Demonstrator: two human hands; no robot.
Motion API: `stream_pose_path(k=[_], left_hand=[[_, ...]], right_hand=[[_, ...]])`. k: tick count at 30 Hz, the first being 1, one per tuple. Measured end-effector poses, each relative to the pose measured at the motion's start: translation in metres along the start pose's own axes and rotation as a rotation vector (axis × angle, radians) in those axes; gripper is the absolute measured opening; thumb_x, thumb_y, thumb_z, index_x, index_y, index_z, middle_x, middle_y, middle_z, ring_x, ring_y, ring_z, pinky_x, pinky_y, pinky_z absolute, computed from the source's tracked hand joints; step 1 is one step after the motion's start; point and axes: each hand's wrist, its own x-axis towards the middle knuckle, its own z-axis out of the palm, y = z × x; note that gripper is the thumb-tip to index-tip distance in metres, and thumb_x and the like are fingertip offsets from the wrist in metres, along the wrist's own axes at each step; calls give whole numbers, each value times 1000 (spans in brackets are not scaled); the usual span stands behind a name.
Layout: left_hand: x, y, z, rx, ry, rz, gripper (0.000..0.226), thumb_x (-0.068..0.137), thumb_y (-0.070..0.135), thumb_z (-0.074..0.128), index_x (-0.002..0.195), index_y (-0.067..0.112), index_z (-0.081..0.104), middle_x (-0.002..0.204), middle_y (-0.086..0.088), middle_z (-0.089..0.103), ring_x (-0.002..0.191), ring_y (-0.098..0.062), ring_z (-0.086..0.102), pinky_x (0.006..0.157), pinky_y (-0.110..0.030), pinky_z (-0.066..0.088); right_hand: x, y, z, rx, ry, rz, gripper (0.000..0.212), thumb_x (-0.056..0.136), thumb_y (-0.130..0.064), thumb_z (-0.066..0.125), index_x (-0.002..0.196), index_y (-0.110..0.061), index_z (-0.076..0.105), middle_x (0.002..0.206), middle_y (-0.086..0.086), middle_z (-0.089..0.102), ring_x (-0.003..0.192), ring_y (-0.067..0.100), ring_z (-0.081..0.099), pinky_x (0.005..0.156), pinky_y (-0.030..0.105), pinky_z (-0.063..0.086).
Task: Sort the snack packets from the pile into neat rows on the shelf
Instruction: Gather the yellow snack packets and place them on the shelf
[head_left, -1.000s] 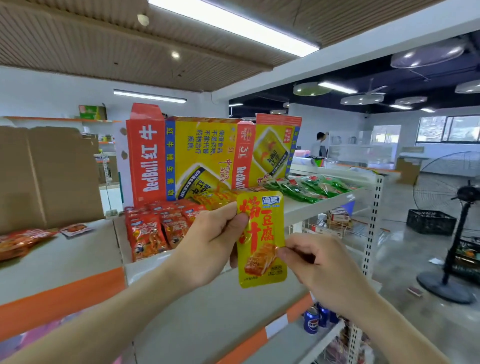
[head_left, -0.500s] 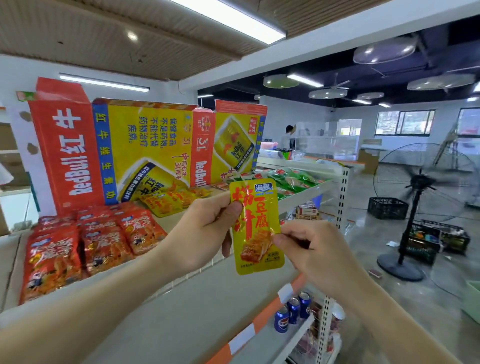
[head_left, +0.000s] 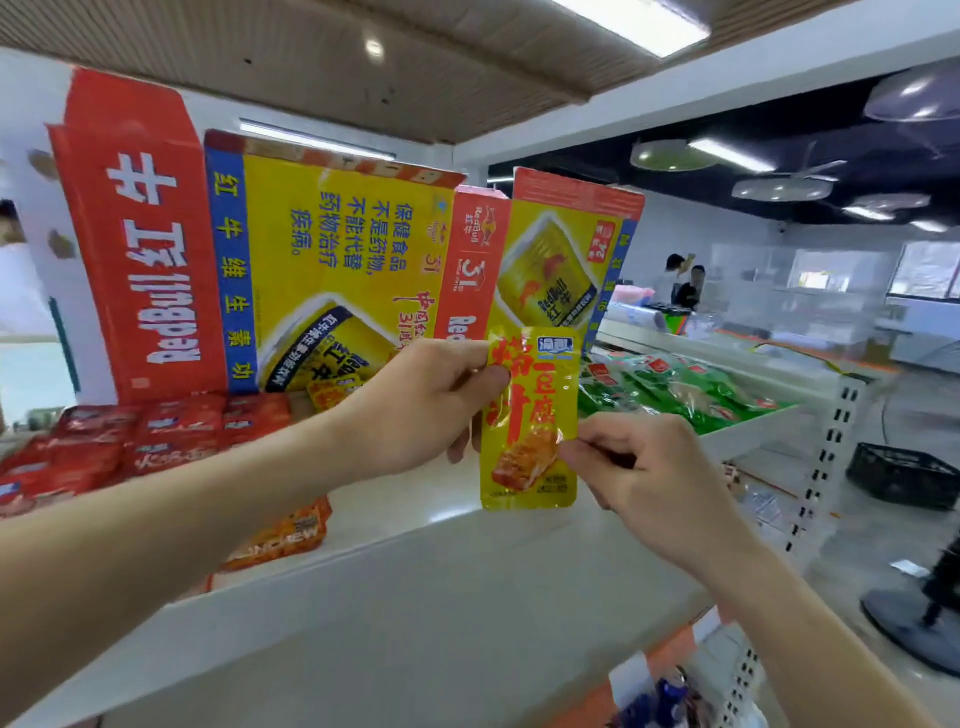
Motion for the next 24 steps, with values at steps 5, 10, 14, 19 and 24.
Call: stream_pose_path(k=[5, 10, 14, 19, 24], left_hand=[[24, -18, -1, 16, -42, -71, 29, 105, 22, 44, 91, 0, 57, 79, -15, 69, 65, -39, 65, 55, -38, 54], [42, -27, -1, 117, 40, -127, 28, 103, 26, 46, 92, 6, 61, 66, 2, 68, 54, -19, 63, 48, -22, 48], [53, -32, -4, 209, 163, -171, 33, 102, 28, 49, 70, 18, 48, 55, 9, 63, 46, -10, 61, 42, -19, 41], [62, -39, -4, 281, 337, -196, 37, 97, 34, 57, 69, 10, 58, 54, 11, 65, 39, -6, 56, 39, -17, 39], [75, -38, 3, 383, 629, -208, 30, 96, 31, 62, 71, 15, 60, 47, 9, 53, 40, -4, 48, 42, -16, 35]], right_hand=[[29, 23, 2, -3, -97, -24, 30, 90, -17, 69, 61, -23, 65, 50, 2, 48, 50, 17, 37, 53, 39, 37], [58, 44, 5, 9, -98, -45, 23, 89, -20, 70, 66, -24, 68, 51, -3, 54, 48, 5, 40, 56, 37, 40], [86, 64, 11, 40, -102, -110, 22, 89, -23, 70, 72, -9, 69, 54, 7, 54, 50, 22, 41, 59, 40, 40], [122, 80, 15, 72, -160, -231, 28, 90, -27, 69, 63, -24, 61, 47, -3, 50, 47, 19, 43, 52, 36, 41], [159, 92, 26, 48, -188, -405, 37, 91, -24, 67, 60, -8, 55, 46, -5, 40, 46, 12, 34, 46, 33, 35]])
